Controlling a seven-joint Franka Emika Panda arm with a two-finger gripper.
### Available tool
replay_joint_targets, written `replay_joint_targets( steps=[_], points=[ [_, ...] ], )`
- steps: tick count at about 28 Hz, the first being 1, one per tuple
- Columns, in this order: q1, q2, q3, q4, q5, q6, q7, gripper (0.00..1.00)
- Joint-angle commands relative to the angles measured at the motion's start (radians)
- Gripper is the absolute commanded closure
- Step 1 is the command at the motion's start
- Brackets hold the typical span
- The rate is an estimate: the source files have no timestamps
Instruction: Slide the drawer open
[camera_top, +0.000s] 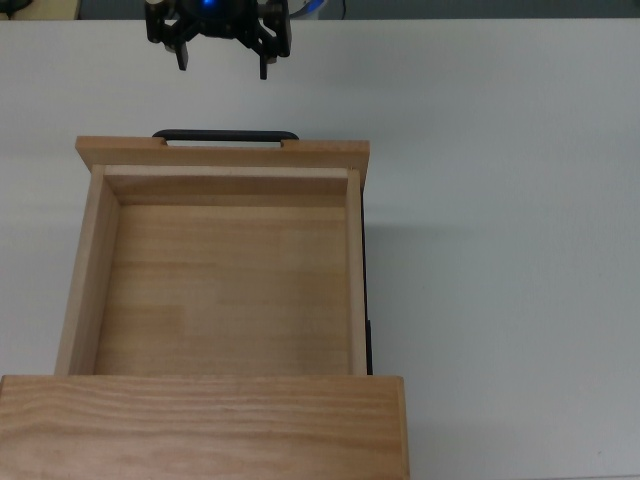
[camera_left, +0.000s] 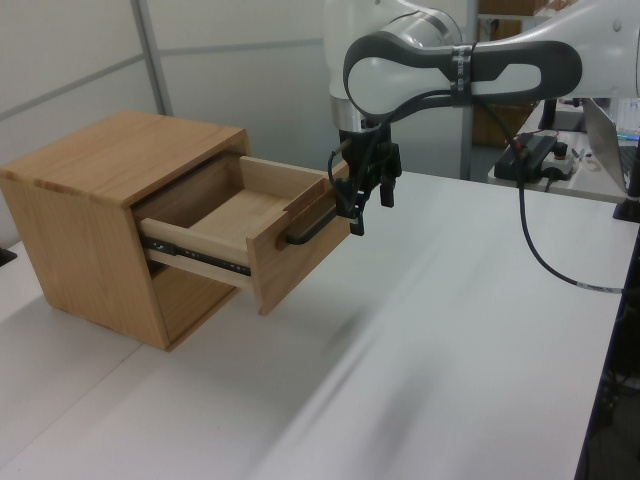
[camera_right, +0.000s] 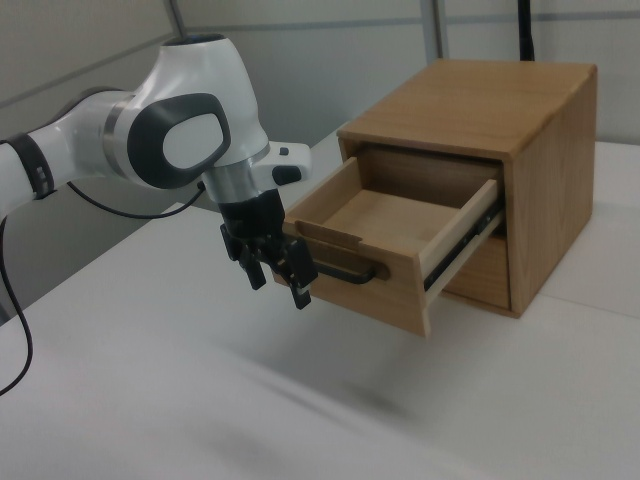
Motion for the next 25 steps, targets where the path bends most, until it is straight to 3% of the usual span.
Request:
replay_joint_targets(
  steps=[1, 3, 5, 25],
  points=[
    [0.004, -0.003, -0.001, -0.004, 0.04, 0.018, 0.02, 0.0],
    [-0.001, -0.003, -0.003, -0.004, 0.095, 0.017, 0.019, 0.0],
    [-0.001, -0.003, -0.003, -0.004, 0.11, 0.015, 0.019, 0.0],
    [-0.002, -0.003, -0.003, -0.008, 0.109, 0.01, 0.003, 0.0]
  ],
)
